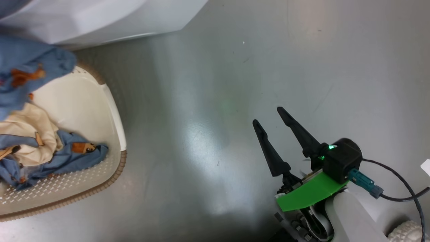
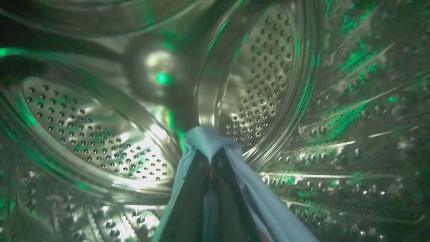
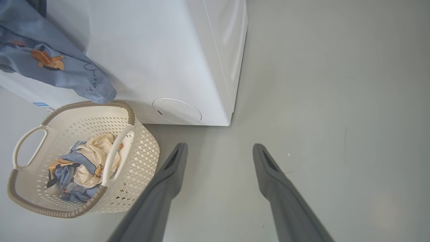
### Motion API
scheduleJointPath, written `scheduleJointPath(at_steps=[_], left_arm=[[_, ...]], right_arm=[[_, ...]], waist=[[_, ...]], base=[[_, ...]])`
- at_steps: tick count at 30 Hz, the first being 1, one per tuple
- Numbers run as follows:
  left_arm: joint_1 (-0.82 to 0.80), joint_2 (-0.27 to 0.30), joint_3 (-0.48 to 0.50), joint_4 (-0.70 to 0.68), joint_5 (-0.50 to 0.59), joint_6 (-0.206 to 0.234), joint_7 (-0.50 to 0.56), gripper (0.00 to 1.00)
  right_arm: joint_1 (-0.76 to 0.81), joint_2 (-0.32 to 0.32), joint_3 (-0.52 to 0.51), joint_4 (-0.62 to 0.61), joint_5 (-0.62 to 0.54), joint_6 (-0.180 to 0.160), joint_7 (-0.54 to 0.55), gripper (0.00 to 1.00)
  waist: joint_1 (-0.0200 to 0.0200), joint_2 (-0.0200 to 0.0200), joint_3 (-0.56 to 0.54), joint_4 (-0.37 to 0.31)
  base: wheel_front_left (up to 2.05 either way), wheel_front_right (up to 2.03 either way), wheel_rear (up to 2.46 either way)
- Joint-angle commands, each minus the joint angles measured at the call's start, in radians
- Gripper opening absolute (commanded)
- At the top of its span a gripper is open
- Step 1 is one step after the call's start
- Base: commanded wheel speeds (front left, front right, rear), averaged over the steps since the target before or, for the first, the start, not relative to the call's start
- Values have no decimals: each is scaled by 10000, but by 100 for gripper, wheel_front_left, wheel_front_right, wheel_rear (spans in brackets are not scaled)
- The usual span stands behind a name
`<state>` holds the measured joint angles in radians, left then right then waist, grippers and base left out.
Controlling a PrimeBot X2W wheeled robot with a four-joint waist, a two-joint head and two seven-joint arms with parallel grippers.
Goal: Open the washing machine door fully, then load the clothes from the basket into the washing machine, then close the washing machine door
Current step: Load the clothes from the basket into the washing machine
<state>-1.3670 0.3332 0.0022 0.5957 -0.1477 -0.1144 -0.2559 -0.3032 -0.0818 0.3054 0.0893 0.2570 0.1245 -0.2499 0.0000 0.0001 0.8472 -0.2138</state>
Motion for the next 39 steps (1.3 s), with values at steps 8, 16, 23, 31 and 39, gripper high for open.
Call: scheduleJointPath(at_steps=[8, 16, 23, 31, 39], left_arm=[[626, 197, 455, -750, 122, -20, -57, 74], [782, -74, 390, -60, 118, -77, -58, 100], [1114, -248, 192, -44, -2, -128, -58, 100], [1934, -485, 272, -555, -317, -152, -58, 100], [3103, -511, 248, -1228, -651, -160, -58, 100]], right_arm=[[160, 74, 179, -73, 65, 62, -118, 100], [67, 82, 48, -6, 100, 62, -118, 100], [3, 54, -13, 68, 121, 62, -118, 100], [11, -40, -77, 184, 139, 62, -118, 100], [71, -97, -106, 312, 171, 62, -118, 100]], waist=[[0, -1, 11, -88], [0, -1, -204, 240], [0, -1, -589, 440], [0, -1, -1132, 745], [0, -1, -1712, 990]], base=[[0, 0, 0], [0, 0, 0], [0, 0, 0], [0, 0, 0], [0, 0, 0]])
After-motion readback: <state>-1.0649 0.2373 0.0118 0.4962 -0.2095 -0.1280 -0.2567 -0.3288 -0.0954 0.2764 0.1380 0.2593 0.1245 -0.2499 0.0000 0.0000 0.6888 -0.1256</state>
